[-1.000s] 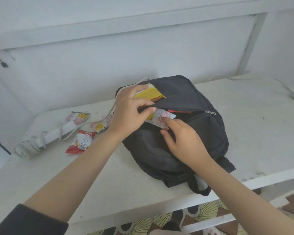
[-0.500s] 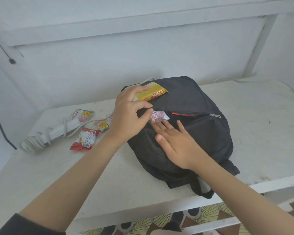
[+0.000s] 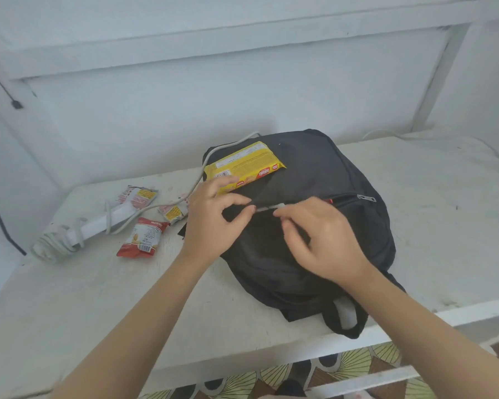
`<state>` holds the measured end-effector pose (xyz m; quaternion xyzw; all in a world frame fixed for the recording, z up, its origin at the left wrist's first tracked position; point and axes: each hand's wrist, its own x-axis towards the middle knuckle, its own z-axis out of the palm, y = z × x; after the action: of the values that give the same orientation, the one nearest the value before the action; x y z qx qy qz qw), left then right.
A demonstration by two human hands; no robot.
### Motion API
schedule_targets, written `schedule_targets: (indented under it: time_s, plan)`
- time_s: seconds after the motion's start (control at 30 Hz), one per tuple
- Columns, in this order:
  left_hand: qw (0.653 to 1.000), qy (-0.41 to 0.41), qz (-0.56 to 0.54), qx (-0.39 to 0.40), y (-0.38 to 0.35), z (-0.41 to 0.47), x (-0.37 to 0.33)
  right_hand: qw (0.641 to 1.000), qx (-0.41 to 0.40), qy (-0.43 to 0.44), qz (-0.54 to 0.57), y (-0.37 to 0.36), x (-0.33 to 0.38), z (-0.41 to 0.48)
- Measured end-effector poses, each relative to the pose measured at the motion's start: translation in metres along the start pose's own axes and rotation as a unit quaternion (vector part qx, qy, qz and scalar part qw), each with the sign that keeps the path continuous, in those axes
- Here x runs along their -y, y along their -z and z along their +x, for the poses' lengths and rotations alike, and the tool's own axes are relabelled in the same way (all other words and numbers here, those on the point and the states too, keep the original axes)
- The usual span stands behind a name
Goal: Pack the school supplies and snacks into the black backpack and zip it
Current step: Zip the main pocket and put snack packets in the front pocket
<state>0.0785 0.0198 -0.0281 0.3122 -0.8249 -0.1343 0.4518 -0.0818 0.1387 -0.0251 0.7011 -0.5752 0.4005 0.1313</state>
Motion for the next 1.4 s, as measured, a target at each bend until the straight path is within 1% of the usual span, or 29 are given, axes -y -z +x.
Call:
schedule_targets:
  time_s: [0.03,0.1,0.2,0.27,0.37,0.43,0.5,0.6,0.7,0.8,0.9,1.0,1.07,1.17,1.23,1.3,1.4]
  plan:
    - [1.0,0.025,-0.005,-0.001,-0.001,-0.007,0.002,1.0,-0.014,-0.006,-0.01,0.0,-0.004,0.008]
    - [0.998,0.064,-0.012,0.004,-0.003,-0.021,0.005,0.999,-0.012,-0.014,-0.034,0.0,-0.016,0.027]
    - [0.996,0.088,-0.008,0.003,-0.007,-0.035,0.005,0.997,0.034,-0.024,-0.061,-0.006,-0.035,0.061]
    - [0.995,0.098,-0.005,-0.003,-0.007,-0.039,0.004,0.992,0.097,-0.021,-0.074,-0.011,-0.046,0.081]
    - [0.996,0.093,0.002,-0.003,-0.008,-0.04,0.004,0.969,0.228,-0.01,-0.093,-0.02,-0.057,0.106]
    - [0.996,0.093,0.002,-0.001,-0.007,-0.04,0.003,0.95,0.299,-0.028,-0.089,-0.025,-0.062,0.12]
    - [0.996,0.091,0.002,0.002,-0.007,-0.039,0.003,0.933,0.348,-0.061,-0.068,-0.028,-0.065,0.131]
    - [0.997,0.083,0.001,0.005,-0.008,-0.039,0.005,0.922,0.373,-0.102,-0.016,-0.03,-0.065,0.139]
    - [0.997,0.074,-0.002,0.007,-0.007,-0.038,0.008,0.908,0.395,-0.139,0.001,-0.016,-0.058,0.138]
    - [0.998,0.053,0.003,0.014,-0.005,-0.036,0.01,0.904,0.407,-0.127,-0.019,0.001,-0.052,0.13]
    - [0.999,0.033,0.001,0.018,-0.003,-0.032,0.012,0.918,0.377,-0.114,-0.05,0.013,-0.056,0.113]
    - [1.0,0.02,-0.004,0.018,-0.003,-0.029,0.013,0.948,0.281,-0.131,-0.071,0.021,-0.056,0.089]
    - [1.0,0.008,-0.008,0.014,-0.004,-0.029,0.014,0.96,0.211,-0.147,-0.111,0.022,-0.056,0.073]
    - [1.0,-0.003,-0.006,0.018,-0.006,-0.028,0.015,0.959,0.125,-0.177,-0.185,0.02,-0.054,0.05]
    - [1.0,-0.013,-0.001,0.028,-0.008,-0.026,0.016,0.954,0.073,-0.2,-0.212,0.018,-0.05,0.038]
    - [0.998,-0.035,0.011,0.042,-0.009,-0.022,0.013,0.947,0.034,-0.23,-0.22,0.018,-0.044,0.028]
    - [0.994,-0.08,0.032,0.069,-0.014,-0.008,0.006,0.939,-0.015,-0.292,-0.18,0.022,-0.034,0.017]
